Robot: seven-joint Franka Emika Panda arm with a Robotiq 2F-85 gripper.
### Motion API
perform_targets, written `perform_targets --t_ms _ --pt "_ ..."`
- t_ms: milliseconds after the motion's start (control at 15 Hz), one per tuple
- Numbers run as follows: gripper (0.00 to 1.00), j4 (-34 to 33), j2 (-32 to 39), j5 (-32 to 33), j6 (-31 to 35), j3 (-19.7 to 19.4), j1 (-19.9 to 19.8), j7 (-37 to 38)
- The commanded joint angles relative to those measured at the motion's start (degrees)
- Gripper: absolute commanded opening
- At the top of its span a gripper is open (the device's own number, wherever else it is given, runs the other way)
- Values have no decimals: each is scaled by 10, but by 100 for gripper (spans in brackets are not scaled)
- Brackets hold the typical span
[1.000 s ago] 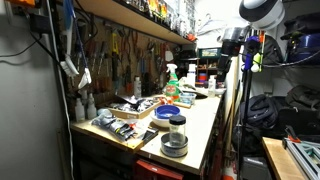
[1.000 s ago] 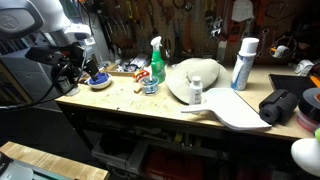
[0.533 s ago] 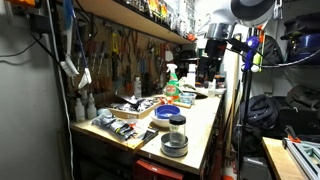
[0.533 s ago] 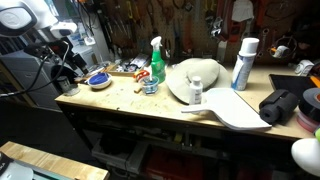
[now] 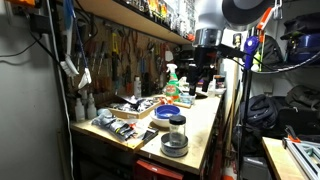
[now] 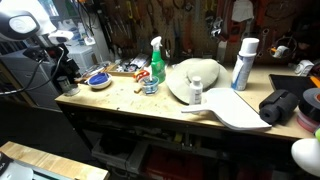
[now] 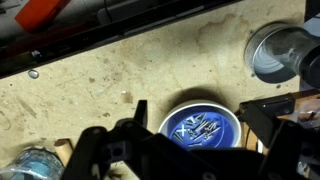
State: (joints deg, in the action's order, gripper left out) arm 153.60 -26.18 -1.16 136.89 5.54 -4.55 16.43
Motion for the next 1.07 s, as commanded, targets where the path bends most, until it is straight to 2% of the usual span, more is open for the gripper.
perform_targets --t_ms 0,133,333,533,800,1000 --pt "100 -6 8 1 -2 -8 6 2" --pt "100 -3 8 -12 0 -10 18 -8" --pt "100 2 -11 -78 4 -16 68 -41" --pt "100 2 -19 -112 11 -3 108 -58" --pt "100 1 -3 -94 54 34 138 -54" --pt "100 4 17 -64 106 68 139 -42"
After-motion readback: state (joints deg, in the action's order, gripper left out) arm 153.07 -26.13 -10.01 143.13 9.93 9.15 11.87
